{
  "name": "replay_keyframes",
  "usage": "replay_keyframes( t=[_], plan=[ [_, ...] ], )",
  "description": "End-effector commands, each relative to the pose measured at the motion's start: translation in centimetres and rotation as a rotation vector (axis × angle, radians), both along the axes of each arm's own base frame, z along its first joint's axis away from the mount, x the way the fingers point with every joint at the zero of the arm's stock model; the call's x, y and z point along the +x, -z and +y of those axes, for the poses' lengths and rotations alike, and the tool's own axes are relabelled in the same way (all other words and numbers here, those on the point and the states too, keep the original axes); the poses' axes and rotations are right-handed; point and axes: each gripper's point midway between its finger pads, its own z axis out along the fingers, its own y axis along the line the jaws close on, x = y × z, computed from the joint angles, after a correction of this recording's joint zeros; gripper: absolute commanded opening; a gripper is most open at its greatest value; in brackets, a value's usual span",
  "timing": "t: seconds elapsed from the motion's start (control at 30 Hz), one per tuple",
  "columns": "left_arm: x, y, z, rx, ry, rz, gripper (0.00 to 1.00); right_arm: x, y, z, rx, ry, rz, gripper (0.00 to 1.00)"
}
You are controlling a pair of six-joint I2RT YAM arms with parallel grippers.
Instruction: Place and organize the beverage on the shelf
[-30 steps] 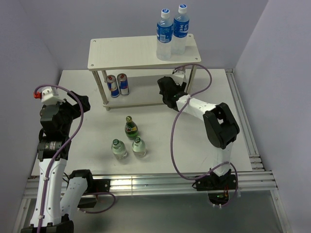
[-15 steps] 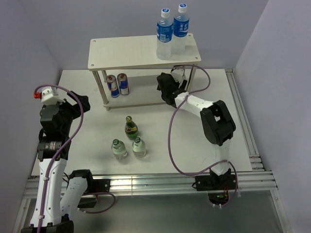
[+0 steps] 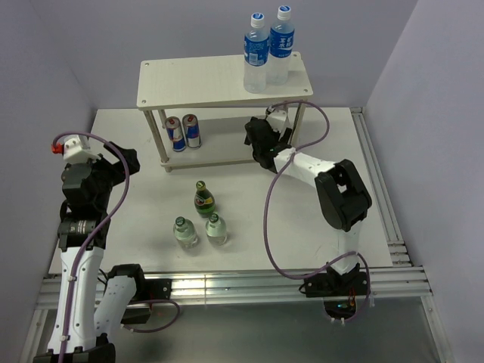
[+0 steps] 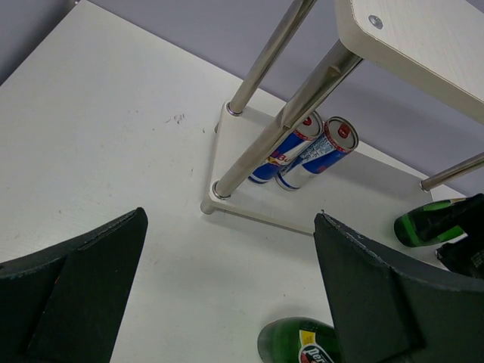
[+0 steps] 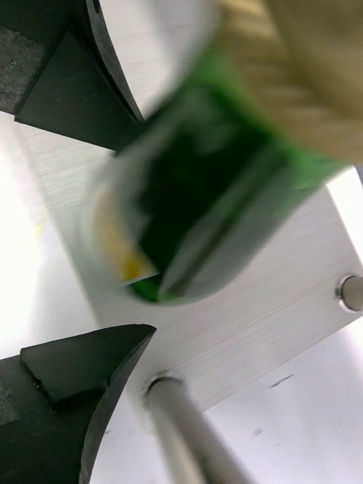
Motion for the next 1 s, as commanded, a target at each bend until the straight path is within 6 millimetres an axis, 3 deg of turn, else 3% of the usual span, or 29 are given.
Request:
replay_keyframes(
  t=[0.0,0.13,0.2,0.33,0.37,0.43,0.47,0.6,0.73,0.97],
  plan=[
    [-0.2,-1.0,0.2,0.024,0.002,-0.034,0.99,-1.0,-5.4,0.6,0.061,-0.005,-0.124,1.00],
    [-0.2,-1.1,0.3,0.024,-0.002,-0.037,0.99,-3.1,-6.7,1.1,0.067,-0.025,-0.141,1.00],
    [-0.2,-1.1,0.3,0.023,-0.004,-0.037,0.99,-4.1,-6.4,1.4,0.065,-0.044,-0.128,1.00],
    [-0.3,-1.1,0.5,0.025,-0.010,-0.036,0.99,-7.2,-7.6,3.4,0.076,-0.130,-0.128,1.00],
    [-0.3,-1.1,0.4,0.025,-0.008,-0.036,0.99,-8.7,-7.4,5.4,0.062,-0.205,-0.121,1.00],
    [-0.3,-1.1,0.5,0.025,-0.010,-0.037,0.99,-10.7,-8.7,7.3,0.058,-0.283,-0.139,1.00],
    [-0.3,-1.2,0.5,0.024,-0.008,-0.039,0.99,-12.6,-8.9,9.6,0.073,-0.363,-0.132,1.00],
    [-0.3,-1.1,0.6,0.025,-0.014,-0.036,0.99,-16.7,-10.3,13.2,0.148,-0.518,-0.129,1.00],
    [-0.3,-1.0,0.7,0.025,-0.017,-0.032,0.99,-19.6,-12.2,15.2,0.178,-0.588,-0.154,1.00],
    [-0.4,-1.1,0.7,0.026,-0.021,-0.037,0.99,-22.6,-12.1,18.4,0.180,-0.677,-0.111,1.00]
  ],
)
